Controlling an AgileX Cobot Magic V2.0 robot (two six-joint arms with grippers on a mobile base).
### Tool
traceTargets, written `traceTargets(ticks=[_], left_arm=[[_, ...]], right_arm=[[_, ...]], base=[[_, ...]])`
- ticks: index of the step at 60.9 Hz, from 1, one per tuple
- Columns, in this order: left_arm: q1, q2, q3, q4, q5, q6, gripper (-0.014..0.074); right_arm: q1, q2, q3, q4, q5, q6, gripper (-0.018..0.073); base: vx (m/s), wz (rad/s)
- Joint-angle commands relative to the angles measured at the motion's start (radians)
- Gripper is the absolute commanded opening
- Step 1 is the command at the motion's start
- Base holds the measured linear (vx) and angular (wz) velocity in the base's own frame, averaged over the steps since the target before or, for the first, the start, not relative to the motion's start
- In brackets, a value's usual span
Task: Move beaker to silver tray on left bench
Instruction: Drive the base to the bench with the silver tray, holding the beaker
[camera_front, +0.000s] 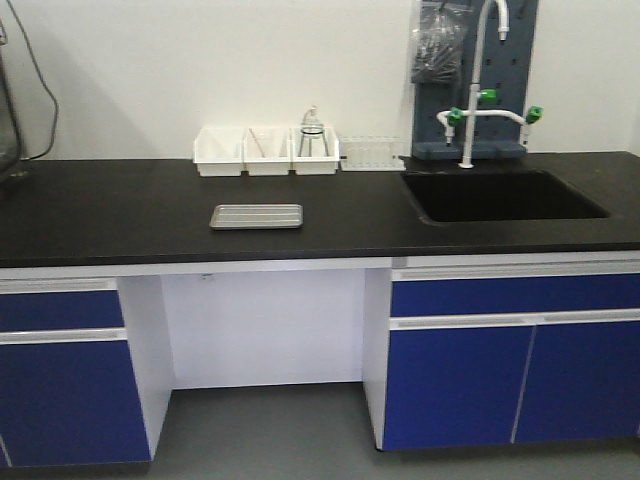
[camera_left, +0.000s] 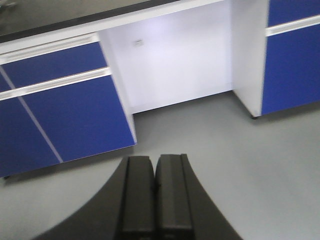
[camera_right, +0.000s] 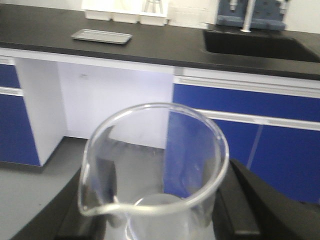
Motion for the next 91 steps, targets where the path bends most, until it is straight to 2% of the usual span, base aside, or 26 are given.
traceTargets(ticks=[1, 33, 91], left_arm=[[-0.006, -0.006, 0.02, -0.004, -0.083, -0.002, 0.0001], [-0.006, -0.006, 0.02, -0.004, -0.083, -0.002, 0.0001], [-0.006, -0.006, 0.02, -0.004, -0.083, -0.002, 0.0001]], right_arm=[[-0.007, 0.01, -0.031, -0.012, -0.078, -0.004, -0.0011], [-0.007, 0.01, -0.031, -0.012, -0.078, -0.004, -0.0011], [-0.007, 0.01, -0.031, -0.012, -0.078, -0.004, -0.0011]], base=[[0.2, 0.51], [0.3, 0.33], [0.45, -0.1]])
